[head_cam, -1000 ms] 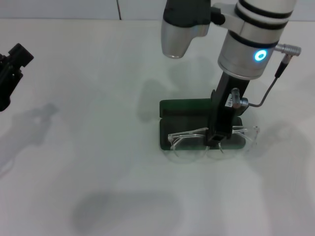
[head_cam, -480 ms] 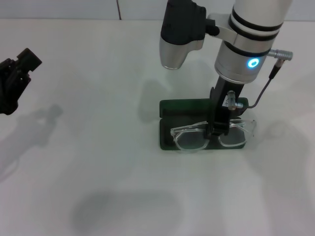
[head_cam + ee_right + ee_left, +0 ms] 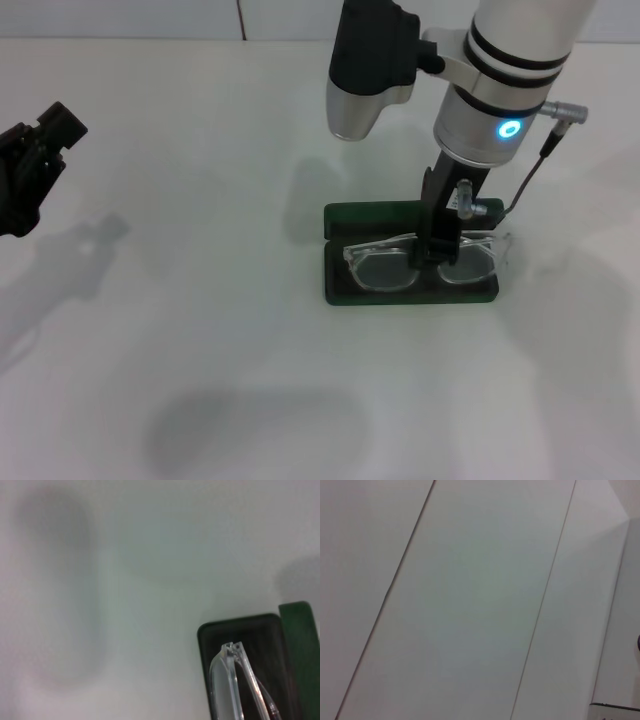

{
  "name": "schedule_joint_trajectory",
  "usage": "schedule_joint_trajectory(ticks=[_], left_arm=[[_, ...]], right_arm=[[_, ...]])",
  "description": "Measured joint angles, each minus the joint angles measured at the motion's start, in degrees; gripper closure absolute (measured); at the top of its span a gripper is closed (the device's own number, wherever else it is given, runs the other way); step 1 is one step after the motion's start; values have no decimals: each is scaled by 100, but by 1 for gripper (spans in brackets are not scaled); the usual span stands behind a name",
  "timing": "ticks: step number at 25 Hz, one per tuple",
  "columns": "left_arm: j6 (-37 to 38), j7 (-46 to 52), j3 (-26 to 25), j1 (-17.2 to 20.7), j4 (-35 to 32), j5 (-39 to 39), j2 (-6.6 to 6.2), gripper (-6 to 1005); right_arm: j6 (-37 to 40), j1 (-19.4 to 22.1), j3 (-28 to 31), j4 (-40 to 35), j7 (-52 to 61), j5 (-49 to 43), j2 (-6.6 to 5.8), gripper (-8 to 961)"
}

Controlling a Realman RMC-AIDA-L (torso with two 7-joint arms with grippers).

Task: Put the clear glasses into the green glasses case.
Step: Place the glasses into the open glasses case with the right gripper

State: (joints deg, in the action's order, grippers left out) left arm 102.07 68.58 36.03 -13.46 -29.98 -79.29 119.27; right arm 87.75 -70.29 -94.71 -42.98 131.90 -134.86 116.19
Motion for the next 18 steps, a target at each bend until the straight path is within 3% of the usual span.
schedule_joint_trajectory(ticks=[18], left_arm=[[-4, -110, 0, 1, 116, 2, 0, 900]], right_arm=[[-108, 53, -3, 139, -68, 72, 0, 884]])
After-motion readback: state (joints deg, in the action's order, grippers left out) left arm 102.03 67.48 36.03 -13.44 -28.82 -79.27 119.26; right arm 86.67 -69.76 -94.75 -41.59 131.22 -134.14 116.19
